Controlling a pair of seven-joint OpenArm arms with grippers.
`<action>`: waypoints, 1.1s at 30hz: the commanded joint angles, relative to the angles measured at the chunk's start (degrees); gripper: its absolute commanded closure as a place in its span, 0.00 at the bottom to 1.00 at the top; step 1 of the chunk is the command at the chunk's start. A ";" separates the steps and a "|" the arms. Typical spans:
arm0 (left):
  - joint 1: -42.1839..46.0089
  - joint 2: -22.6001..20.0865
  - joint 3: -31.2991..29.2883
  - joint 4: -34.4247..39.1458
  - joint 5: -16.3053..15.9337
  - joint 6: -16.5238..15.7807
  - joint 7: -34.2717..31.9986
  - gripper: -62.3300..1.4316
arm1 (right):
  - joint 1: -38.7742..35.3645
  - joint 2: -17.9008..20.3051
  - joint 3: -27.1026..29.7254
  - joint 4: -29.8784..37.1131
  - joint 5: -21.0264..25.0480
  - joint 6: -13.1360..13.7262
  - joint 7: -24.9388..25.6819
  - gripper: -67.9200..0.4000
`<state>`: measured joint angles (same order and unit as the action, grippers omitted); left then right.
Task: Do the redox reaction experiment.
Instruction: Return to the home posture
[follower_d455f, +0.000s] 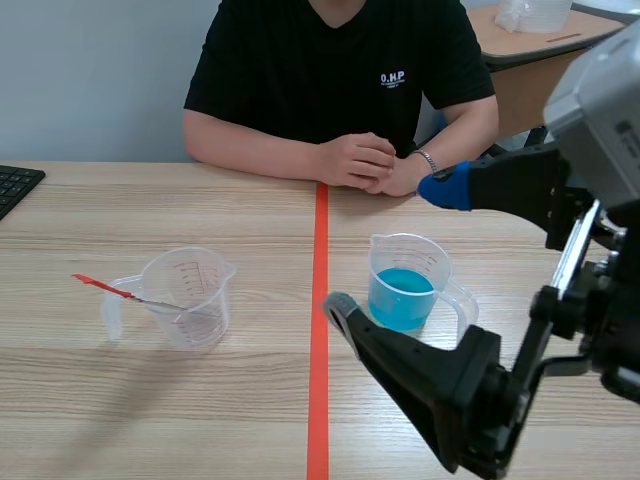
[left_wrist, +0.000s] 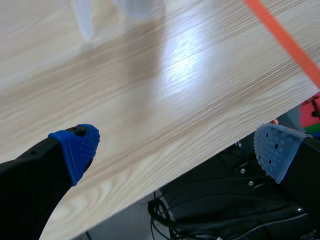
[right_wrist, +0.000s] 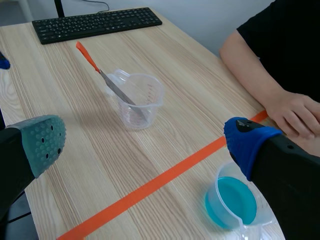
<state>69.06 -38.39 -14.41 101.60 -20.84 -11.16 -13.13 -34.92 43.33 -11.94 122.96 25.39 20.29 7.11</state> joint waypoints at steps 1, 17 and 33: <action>0.33 -0.81 -1.62 2.10 -1.73 -0.17 -0.87 0.00 | -1.18 1.05 1.38 1.68 0.81 -0.42 1.22 0.00; -5.16 -13.66 -11.32 8.72 -16.06 -5.31 2.56 0.00 | -10.80 2.05 10.12 6.54 0.79 -1.49 0.66 0.00; -13.07 -15.93 -11.21 8.72 -22.29 -7.72 5.27 0.00 | -10.80 2.03 10.12 6.54 0.74 -1.46 -0.37 0.00</action>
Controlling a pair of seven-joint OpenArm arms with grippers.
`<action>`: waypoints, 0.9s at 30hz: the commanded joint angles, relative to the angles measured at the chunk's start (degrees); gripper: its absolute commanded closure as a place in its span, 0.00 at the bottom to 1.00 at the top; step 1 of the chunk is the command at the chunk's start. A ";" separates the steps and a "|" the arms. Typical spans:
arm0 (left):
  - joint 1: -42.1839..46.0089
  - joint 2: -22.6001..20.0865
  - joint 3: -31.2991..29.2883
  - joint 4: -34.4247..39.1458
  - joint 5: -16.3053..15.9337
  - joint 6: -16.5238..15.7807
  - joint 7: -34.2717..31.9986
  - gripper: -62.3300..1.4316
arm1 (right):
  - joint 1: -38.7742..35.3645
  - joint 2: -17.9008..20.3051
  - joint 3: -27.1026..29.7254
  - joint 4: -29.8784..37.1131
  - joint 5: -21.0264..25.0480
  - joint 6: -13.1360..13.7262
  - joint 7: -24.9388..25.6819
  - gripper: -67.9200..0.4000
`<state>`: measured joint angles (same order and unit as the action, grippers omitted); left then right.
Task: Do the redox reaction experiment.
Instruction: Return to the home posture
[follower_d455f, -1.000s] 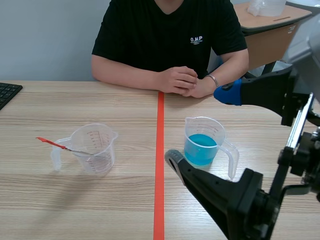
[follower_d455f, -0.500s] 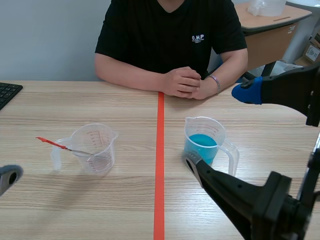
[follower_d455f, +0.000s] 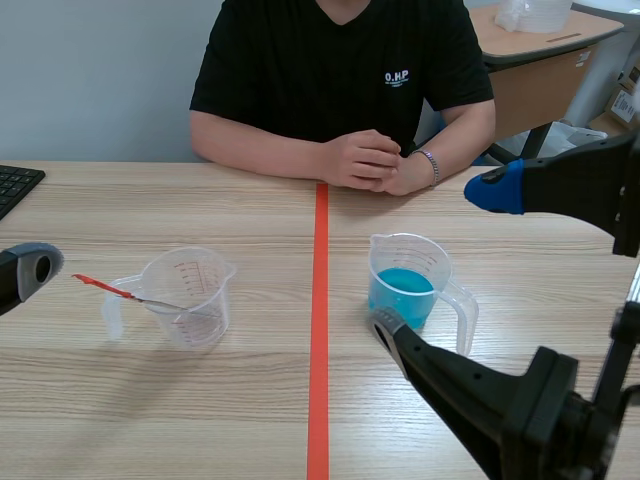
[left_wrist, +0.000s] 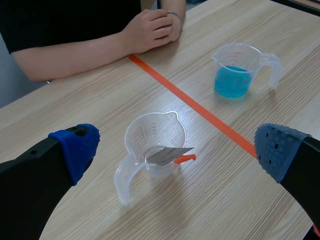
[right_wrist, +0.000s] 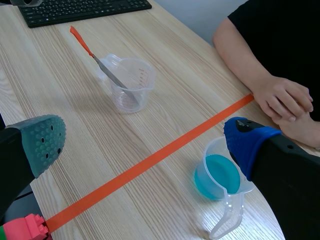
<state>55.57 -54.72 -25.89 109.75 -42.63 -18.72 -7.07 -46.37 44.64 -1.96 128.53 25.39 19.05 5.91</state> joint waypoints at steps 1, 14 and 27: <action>0.42 0.39 0.28 0.57 -0.50 -0.15 -0.81 0.00 | 0.66 0.72 0.13 0.96 0.74 -0.22 0.83 0.00; -0.55 0.44 4.63 0.57 0.42 0.09 -0.87 0.00 | 0.66 0.72 0.13 0.96 0.74 -0.20 0.85 0.00; -2.60 4.79 4.68 0.57 3.93 -0.15 -1.05 0.00 | 0.83 0.72 0.13 0.96 -5.75 -0.20 2.08 0.00</action>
